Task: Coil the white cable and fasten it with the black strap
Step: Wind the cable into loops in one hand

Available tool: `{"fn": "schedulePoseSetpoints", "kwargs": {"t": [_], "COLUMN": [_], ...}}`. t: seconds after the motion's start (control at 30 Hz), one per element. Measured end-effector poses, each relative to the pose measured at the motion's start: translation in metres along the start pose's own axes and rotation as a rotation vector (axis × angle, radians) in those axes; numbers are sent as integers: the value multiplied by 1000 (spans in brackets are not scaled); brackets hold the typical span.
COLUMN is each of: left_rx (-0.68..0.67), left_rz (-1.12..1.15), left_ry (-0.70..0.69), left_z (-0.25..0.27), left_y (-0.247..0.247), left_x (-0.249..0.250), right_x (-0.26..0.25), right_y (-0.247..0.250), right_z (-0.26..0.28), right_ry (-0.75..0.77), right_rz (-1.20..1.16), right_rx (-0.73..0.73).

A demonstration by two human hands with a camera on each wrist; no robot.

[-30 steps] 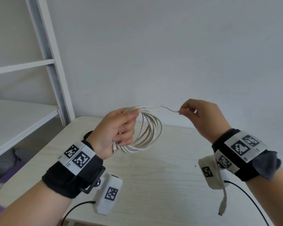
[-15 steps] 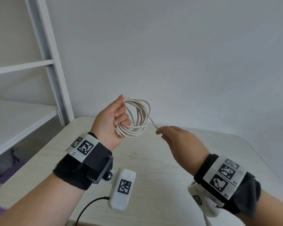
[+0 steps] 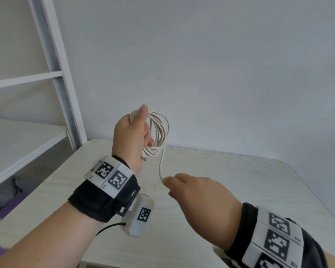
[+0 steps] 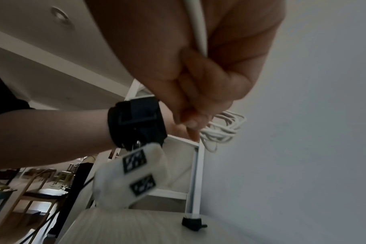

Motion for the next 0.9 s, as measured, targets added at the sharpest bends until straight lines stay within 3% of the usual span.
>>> {"fn": "schedulePoseSetpoints", "kwargs": {"t": [0.1, 0.47, 0.63, 0.77, 0.9], "left_rx": [-63, -250, -279, -338, -407], "left_rz": [-133, -298, -356, -277, -329], "left_ry": [-77, -90, -74, 34, 21], "left_z": [12, 31, 32, 40, 51], "left_y": [-13, -29, -25, -25, -28], "left_x": [5, -2, -11, -17, -15], "right_x": [-8, -12, -8, -7, 4], "right_y": [11, 27, 37, 51, 67], "right_z": [-7, -24, -28, -28, -27], "right_ry": [46, 241, 288, 314, 262], "right_rz": [38, -38, -116, -211, -259], "right_rx": [-6, 99, 226, 339, 480]}}
Point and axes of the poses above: each hand's wrist, its own z-axis away from the middle knuckle, its own y-axis out of the back of the hand, x = y × z, the point moved 7 cm from there along -z, towards the middle knuckle, and after that the axes turned 4 degrees about -z, right-handed, at the moved point
